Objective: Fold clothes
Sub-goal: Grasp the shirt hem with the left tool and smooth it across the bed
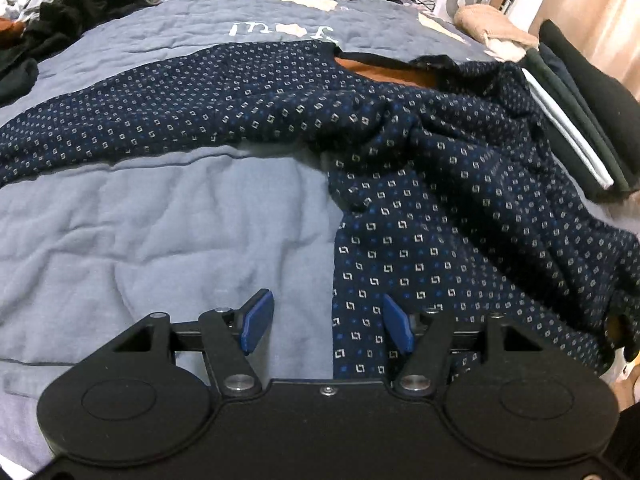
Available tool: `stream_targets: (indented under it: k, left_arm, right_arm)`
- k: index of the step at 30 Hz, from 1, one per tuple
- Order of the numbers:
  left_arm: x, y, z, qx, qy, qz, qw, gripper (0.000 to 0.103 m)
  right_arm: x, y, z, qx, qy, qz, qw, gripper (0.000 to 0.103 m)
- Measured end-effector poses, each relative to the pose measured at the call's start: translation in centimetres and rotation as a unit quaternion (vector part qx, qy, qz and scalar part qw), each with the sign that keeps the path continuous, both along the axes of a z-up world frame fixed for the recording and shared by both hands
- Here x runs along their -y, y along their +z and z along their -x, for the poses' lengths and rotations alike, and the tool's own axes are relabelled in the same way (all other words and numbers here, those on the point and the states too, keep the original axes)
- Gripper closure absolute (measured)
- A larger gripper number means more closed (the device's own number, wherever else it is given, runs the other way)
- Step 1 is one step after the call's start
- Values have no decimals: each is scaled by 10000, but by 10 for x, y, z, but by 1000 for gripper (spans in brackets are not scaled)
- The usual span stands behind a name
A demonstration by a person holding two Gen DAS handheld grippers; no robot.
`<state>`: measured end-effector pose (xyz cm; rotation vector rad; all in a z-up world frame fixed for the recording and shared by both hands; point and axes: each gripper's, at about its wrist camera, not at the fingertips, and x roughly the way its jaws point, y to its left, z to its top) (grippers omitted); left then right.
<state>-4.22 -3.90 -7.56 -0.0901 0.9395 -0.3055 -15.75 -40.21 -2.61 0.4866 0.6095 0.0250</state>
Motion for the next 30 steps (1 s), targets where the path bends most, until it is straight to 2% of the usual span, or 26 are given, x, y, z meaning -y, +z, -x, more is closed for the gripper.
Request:
stream_targets:
  k: [3,4,5,7,9,14,18,21,27,30]
  left_arm:
    - [2,-2,2,12,-81,-59,9999,46]
    - [3,-2,4,16,-118,-58,9999,54]
    - [3,-1,6,19,-154,-58,9999,74]
    - [3,0,10,-29,-228,18,9997,88]
    - [2,0,14,-47,-307,61,9995,94]
    - [-2,-7,19,-222,-322,152,9991,92]
    - [3,-8,26,-176,-549,185,9982,92]
    - [3,-8,31,-94,-580,108,9982,100]
    - [-34,23,41,181,-183,529,9983,100]
    - [-54,43,61,325,-130,608,9975,101]
  right_arm:
    - [-6,-4,-1,22,-22,72,10000,65]
    - [-7,-3,-1,48,-40,111,9999,64]
    - [-9,-2,0,75,-57,151,9998,64]
    - [-9,1,1,189,-141,166,9996,62]
    - [-8,2,0,224,-223,76,9995,62]
    - [-17,4,-3,279,-150,-55,9995,61]
    - [-29,7,-6,303,15,-43,9995,60]
    - [-36,8,-8,319,65,-66,9994,59]
    - [-41,14,-9,422,47,-276,9987,59]
    - [-45,17,-10,486,31,-350,9982,59]
